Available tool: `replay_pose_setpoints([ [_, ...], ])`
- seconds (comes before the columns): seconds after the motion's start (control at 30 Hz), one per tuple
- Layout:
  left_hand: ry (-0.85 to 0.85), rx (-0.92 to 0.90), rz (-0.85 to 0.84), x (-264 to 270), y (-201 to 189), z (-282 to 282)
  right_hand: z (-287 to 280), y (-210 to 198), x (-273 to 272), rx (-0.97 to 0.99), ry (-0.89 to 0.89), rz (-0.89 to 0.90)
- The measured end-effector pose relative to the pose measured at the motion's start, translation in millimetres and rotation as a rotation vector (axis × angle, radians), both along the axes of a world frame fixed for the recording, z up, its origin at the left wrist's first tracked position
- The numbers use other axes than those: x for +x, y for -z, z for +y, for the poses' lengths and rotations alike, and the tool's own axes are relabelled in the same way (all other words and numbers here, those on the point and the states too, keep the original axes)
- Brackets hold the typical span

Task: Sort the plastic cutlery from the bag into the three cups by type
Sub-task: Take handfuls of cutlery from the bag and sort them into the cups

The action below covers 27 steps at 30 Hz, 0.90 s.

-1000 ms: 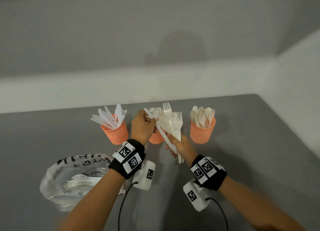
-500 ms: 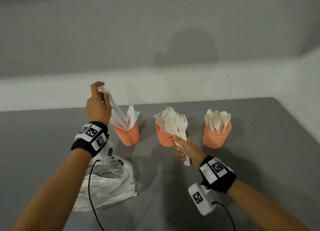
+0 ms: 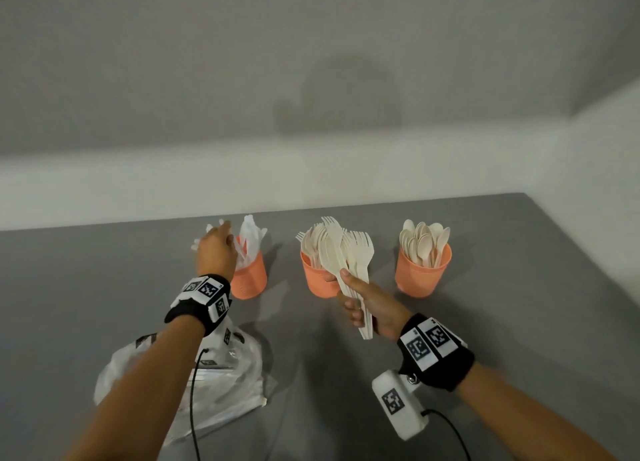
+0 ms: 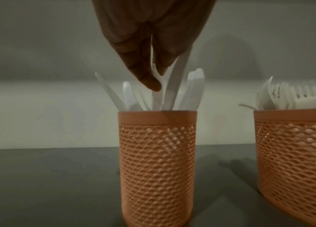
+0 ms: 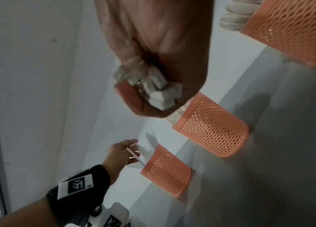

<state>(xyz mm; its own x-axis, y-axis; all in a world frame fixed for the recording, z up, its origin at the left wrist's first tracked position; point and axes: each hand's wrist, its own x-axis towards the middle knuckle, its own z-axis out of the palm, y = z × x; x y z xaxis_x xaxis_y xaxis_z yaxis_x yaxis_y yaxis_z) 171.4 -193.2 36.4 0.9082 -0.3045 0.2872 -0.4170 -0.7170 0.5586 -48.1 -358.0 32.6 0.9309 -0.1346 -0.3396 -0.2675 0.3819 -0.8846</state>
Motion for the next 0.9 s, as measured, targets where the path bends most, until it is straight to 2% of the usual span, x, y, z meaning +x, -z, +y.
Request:
replay_pose_setpoints([
  [0.13,-0.015,-0.049,-0.050,-3.9,-4.7,-5.2,-1.1,-0.2,-3.1,0.042,-0.012,-0.004],
  [0.3,0.002,-0.364,-0.113,-41.0,-38.4,-20.9,0.1,2.7,-1.7,0.027,0.035,0.010],
  [0.37,0.080,-0.419,0.000,-63.8,-47.2,-31.7,1.8,5.7,-1.3,-0.028,0.061,0.003],
  [0.47,0.244,-0.377,0.326,-92.6,-43.6,-49.4,6.6,7.3,-4.0,-0.150,0.062,-0.041],
  [0.57,0.302,-0.397,0.479,-111.3,-36.2,-63.4,10.2,6.5,-8.7,-0.241,0.058,-0.059],
  [0.67,0.298,-0.511,0.564,-122.1,-34.7,-73.6,8.1,8.4,-15.5,-0.226,0.076,-0.042],
  [0.77,0.284,-0.613,0.618,-129.8,-43.7,-82.7,1.5,10.2,-24.1,-0.131,0.093,-0.026],
  [0.9,0.227,-0.969,0.771,-133.9,-63.7,-89.2,-9.4,11.2,-37.1,-0.082,0.119,-0.015],
])
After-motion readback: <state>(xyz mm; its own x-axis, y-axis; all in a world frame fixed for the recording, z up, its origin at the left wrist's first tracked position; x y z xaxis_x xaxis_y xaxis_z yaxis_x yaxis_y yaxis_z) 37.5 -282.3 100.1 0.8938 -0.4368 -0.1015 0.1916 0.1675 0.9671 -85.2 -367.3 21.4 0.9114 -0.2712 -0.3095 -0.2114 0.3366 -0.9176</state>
